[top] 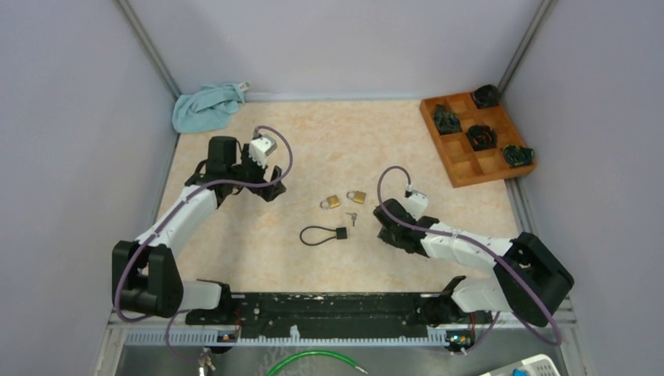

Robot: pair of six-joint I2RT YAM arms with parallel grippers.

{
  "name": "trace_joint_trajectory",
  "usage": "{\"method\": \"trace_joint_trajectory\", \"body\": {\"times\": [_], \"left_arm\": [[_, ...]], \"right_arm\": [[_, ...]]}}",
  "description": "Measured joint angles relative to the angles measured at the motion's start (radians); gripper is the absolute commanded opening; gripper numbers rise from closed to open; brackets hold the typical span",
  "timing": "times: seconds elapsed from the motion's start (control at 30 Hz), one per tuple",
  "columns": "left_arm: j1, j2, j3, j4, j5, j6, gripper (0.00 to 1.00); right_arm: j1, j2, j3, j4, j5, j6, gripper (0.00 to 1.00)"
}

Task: Unlock with the key
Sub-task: Pick up the key from the center of the board.

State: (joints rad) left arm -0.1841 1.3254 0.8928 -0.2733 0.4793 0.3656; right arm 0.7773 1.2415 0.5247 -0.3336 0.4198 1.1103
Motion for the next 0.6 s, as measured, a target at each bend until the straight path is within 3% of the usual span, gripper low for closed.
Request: {"method": "trace_joint_trajectory", "body": {"times": [0.23, 0.6], "left_arm": [[-0.013, 0.0, 0.0, -0.026, -0.005, 0.022, 0.99], [-0.034, 0.0, 0.021, -0.087, -0.001, 0.031, 0.99]], "right_arm": [[0.0, 0.037, 0.016, 0.006, 0.011, 0.011, 0.0], [0.0, 0.074, 0.06, 0.07, 0.021, -0.165, 0.0]]}}
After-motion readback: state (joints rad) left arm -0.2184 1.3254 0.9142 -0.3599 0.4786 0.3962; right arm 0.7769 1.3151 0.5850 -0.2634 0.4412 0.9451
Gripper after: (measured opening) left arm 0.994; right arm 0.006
